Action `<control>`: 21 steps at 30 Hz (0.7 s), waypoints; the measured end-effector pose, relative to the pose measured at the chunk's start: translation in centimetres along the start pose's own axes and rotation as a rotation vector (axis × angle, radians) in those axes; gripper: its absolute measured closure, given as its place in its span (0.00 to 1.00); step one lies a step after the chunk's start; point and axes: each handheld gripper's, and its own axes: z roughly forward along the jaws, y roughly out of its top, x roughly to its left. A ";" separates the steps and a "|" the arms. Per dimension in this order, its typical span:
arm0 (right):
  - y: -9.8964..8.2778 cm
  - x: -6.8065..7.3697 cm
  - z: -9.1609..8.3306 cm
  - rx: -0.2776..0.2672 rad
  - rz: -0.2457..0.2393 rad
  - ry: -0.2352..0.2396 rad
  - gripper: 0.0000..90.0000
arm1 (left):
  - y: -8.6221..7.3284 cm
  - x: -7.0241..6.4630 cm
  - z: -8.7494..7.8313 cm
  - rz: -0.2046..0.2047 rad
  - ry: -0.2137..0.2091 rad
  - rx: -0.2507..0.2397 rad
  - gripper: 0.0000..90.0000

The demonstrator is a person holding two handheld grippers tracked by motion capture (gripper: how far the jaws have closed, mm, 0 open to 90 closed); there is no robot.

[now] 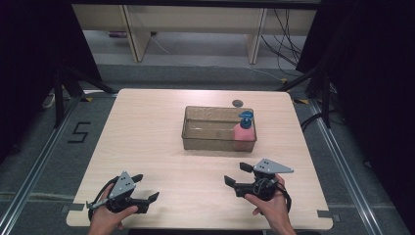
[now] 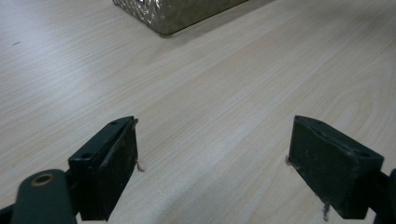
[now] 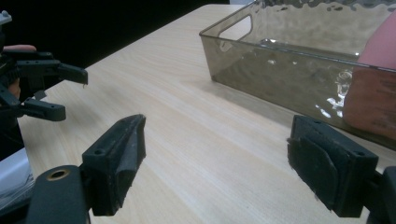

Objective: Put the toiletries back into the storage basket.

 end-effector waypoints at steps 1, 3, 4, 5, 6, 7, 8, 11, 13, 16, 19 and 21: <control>-0.1 0.3 -0.1 0.010 0.028 0.001 0.22 | 0.0 0.0 0.0 0.001 0.000 0.000 0.17; -0.2 0.2 -0.2 0.003 -0.001 0.004 0.22 | 0.0 0.0 0.0 0.000 0.000 0.000 0.17; -0.4 0.3 -0.1 0.003 0.017 0.007 0.22 | 0.0 0.0 0.0 0.000 0.000 0.000 0.17; -0.4 0.3 -0.3 0.017 0.006 -0.002 0.21 | 0.0 0.0 0.0 0.000 0.000 0.000 0.17; -0.5 0.4 -0.3 0.011 0.001 0.010 0.21 | 0.0 0.0 0.0 0.000 0.000 0.001 0.17; -0.5 0.4 -0.3 0.011 0.001 0.010 0.21 | 0.0 0.0 0.0 0.000 0.000 0.001 0.17; -0.6 0.4 -0.4 0.010 -0.001 0.007 0.21 | 0.0 0.0 0.0 0.000 0.000 0.001 0.17; -0.8 0.7 -0.6 0.022 -0.003 0.031 0.20 | 0.0 0.0 0.0 -0.008 0.003 0.002 0.17; -0.9 0.8 -0.7 0.021 0.003 0.016 0.20 | 0.0 0.0 0.0 -0.007 0.002 0.001 0.17; -1.2 1.3 -0.9 0.034 0.039 0.025 0.19 | 0.0 0.0 0.0 0.000 0.001 0.000 0.17; -1.4 1.2 -0.8 0.032 0.023 0.021 0.19 | 0.0 0.0 0.0 0.000 0.001 0.001 0.17; -1.6 1.3 -1.0 0.036 0.022 0.028 0.19 | 0.0 0.0 0.0 0.000 0.001 0.000 0.17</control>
